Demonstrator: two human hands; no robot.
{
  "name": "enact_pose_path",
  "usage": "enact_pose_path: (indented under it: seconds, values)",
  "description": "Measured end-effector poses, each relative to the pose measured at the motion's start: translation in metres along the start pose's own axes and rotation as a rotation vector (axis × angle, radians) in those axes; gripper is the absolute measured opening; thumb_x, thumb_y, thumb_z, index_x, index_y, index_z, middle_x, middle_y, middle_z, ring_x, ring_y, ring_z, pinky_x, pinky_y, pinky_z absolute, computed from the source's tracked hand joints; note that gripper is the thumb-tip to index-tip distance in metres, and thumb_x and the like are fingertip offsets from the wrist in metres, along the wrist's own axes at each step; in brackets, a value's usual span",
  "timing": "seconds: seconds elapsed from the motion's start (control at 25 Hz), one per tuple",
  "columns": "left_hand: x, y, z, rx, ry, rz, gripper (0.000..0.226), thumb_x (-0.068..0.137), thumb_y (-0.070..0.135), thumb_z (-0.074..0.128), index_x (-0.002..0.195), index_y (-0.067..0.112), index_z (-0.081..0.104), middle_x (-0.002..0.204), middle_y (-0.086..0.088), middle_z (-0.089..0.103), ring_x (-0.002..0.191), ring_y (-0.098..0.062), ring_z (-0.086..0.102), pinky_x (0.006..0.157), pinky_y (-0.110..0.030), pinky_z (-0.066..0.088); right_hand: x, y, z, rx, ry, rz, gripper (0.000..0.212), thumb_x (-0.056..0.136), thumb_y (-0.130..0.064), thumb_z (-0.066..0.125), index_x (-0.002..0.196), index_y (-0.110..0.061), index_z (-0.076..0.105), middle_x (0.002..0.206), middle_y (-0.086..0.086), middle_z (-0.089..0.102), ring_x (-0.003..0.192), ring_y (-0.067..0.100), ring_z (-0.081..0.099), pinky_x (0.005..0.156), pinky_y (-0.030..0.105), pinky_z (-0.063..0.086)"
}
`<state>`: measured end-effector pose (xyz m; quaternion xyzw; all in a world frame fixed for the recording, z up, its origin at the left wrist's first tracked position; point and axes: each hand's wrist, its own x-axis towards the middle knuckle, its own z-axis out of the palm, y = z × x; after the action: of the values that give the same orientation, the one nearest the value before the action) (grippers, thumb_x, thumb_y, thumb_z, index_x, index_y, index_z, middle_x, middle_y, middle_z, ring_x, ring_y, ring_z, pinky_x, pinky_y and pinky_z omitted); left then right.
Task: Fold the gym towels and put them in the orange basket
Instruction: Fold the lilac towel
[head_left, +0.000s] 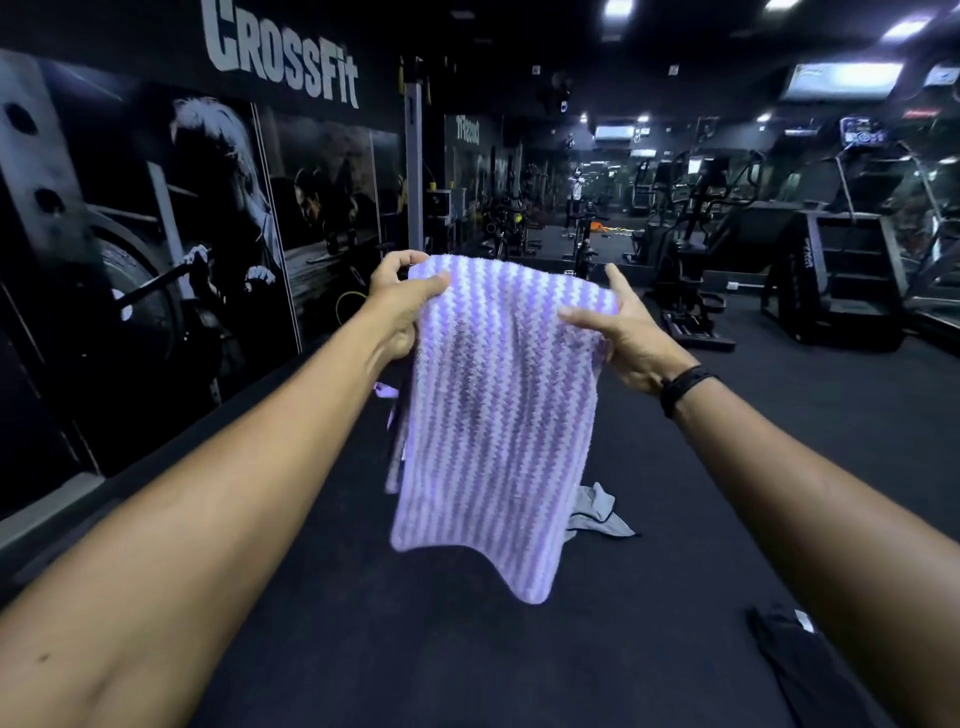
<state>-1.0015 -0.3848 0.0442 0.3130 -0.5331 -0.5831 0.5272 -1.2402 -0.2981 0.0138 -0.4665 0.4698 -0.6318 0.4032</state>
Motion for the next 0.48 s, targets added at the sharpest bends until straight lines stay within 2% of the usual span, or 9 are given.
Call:
enact_pose_path:
  seconds: [0.04,0.12,0.24,0.36,0.48]
  values:
    - [-0.001,0.002,-0.003,0.027,-0.079,-0.003,0.042,0.082,-0.004,0.069,0.114,0.014,0.049,0.097,-0.007,0.061,0.075,-0.017,0.065,0.06,-0.028,0.058,-0.001,0.0,0.002,-0.09,-0.035,-0.027,0.12,0.063,-0.006,0.087,0.154,-0.027,0.012,0.146,0.011,0.043,0.12,0.022,0.057,0.092,0.042,0.054]
    - [-0.005,0.002,-0.01,0.186,-0.249,0.011,0.062,0.073,-0.007,0.076,0.124,0.014,0.049,0.106,-0.005,0.061,0.09,-0.015,0.064,0.074,-0.027,0.058,-0.002,-0.004,0.005,-0.25,-0.016,-0.081,0.102,0.066,0.006,0.082,0.148,-0.026,0.031,0.132,0.012,0.055,0.1,0.02,0.066,0.082,0.037,0.058]
    - [-0.005,0.001,-0.016,0.506,-0.327,0.044,0.077,0.061,-0.007,0.084,0.129,0.012,0.053,0.113,0.0,0.058,0.104,-0.016,0.06,0.086,-0.029,0.056,-0.001,-0.009,0.005,-0.316,0.07,-0.161,0.078,0.063,0.002,0.083,0.128,-0.029,0.055,0.135,0.014,0.052,0.099,0.024,0.064,0.085,0.04,0.057]
    - [0.0,0.001,-0.019,0.802,-0.294,0.099,0.076,0.056,0.014,0.092,0.125,0.018,0.061,0.124,0.0,0.058,0.113,-0.018,0.056,0.098,-0.036,0.049,-0.004,-0.016,0.004,-0.276,0.094,-0.143,0.062,0.073,0.01,0.075,0.127,-0.016,0.056,0.106,0.012,0.063,0.078,0.016,0.065,0.073,0.03,0.059]
    - [0.003,0.001,-0.016,0.92,-0.235,0.18,0.056,0.058,0.026,0.091,0.11,0.02,0.071,0.113,0.0,0.066,0.106,-0.018,0.06,0.093,-0.035,0.05,-0.008,-0.019,0.007,-0.253,0.095,-0.125,0.049,0.079,0.013,0.068,0.122,-0.008,0.057,0.09,0.007,0.064,0.07,0.01,0.066,0.067,0.025,0.059]
